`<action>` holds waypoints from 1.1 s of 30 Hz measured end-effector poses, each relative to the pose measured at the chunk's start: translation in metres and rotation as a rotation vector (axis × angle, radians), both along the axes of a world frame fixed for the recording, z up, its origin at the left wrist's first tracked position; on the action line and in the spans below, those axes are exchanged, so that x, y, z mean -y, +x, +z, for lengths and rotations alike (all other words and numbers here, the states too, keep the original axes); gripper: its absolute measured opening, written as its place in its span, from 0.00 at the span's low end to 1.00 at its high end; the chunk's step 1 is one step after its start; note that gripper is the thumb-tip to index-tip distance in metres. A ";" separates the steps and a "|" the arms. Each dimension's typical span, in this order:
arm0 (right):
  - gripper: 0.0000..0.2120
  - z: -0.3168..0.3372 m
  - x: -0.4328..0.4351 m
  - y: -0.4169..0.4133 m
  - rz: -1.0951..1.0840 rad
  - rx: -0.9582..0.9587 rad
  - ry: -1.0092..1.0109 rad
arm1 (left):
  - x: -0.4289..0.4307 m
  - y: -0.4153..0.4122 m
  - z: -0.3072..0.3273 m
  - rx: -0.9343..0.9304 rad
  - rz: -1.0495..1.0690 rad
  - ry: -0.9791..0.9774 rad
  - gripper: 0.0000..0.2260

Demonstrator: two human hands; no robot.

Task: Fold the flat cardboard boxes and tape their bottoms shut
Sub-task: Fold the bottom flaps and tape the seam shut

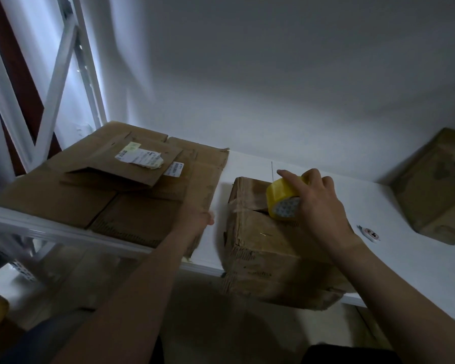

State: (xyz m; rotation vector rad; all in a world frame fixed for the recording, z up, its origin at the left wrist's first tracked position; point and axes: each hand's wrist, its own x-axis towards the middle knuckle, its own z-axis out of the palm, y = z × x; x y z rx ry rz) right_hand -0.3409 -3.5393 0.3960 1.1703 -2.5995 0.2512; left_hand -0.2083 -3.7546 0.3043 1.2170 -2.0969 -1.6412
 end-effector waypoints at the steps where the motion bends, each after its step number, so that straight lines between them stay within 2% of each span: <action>1: 0.39 -0.001 0.001 0.000 -0.013 -0.004 -0.001 | -0.005 -0.003 -0.004 0.010 -0.002 -0.013 0.03; 4: 0.39 -0.003 0.001 0.002 -0.046 -0.018 -0.002 | -0.014 -0.014 -0.017 0.058 0.004 -0.136 0.09; 10: 0.39 -0.006 0.006 0.004 -0.076 -0.014 -0.007 | -0.028 -0.025 -0.025 0.206 -0.029 -0.427 0.12; 17: 0.39 -0.008 0.008 0.003 -0.072 -0.029 -0.003 | -0.032 -0.020 -0.023 0.279 -0.177 -0.440 0.12; 19: 0.39 -0.008 0.009 0.002 -0.066 -0.038 -0.002 | -0.031 -0.016 -0.021 0.306 -0.193 -0.413 0.09; 21: 0.39 -0.008 0.008 0.000 -0.053 -0.033 -0.005 | -0.030 -0.011 -0.012 0.322 -0.190 -0.370 0.12; 23: 0.40 -0.008 0.006 -0.002 -0.044 -0.024 -0.004 | -0.028 -0.006 -0.001 0.267 -0.208 -0.345 0.12; 25: 0.41 -0.007 0.004 -0.004 -0.024 -0.026 -0.001 | -0.027 -0.003 0.015 0.166 -0.151 -0.399 0.13; 28: 0.44 -0.004 0.004 -0.007 -0.002 -0.008 0.009 | -0.035 -0.003 0.040 -0.091 -0.079 -0.436 0.17; 30: 0.49 -0.002 0.001 -0.014 0.030 0.014 0.039 | -0.052 -0.004 0.050 -0.238 -0.182 -0.399 0.24; 33: 0.52 -0.002 -0.011 -0.030 0.137 0.077 -0.020 | -0.075 -0.004 0.042 -0.109 -0.454 -0.498 0.38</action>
